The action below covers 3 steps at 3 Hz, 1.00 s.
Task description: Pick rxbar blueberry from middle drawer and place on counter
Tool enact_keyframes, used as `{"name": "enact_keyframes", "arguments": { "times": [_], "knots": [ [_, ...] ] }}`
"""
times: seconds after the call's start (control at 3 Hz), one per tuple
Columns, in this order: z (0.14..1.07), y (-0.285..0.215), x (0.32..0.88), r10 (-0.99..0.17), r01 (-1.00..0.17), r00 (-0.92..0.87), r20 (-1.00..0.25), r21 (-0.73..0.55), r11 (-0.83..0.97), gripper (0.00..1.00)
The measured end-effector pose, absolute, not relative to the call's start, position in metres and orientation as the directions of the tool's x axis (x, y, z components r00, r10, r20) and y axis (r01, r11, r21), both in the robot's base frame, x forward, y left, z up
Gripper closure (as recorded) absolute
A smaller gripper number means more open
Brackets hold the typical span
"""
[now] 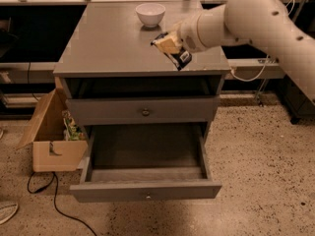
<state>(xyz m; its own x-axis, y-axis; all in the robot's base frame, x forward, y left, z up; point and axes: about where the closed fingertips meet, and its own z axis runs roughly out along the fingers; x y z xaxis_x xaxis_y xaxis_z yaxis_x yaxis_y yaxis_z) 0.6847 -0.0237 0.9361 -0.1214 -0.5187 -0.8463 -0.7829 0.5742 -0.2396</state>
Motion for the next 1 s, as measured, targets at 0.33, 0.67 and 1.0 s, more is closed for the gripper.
{"name": "enact_keyframes", "arguments": {
  "times": [0.33, 0.67, 1.0],
  "knots": [
    [0.937, -0.027, 0.727, -0.543, -0.771, -0.229, -0.808, -0.19, 0.607, 1.0],
    [0.921, -0.019, 0.765, -0.558, -0.775, -0.32, -0.766, -0.128, 0.619, 1.0],
    [0.905, -0.009, 0.797, -0.559, -0.762, -0.389, -0.732, -0.085, 0.641, 0.86]
  ]
}}
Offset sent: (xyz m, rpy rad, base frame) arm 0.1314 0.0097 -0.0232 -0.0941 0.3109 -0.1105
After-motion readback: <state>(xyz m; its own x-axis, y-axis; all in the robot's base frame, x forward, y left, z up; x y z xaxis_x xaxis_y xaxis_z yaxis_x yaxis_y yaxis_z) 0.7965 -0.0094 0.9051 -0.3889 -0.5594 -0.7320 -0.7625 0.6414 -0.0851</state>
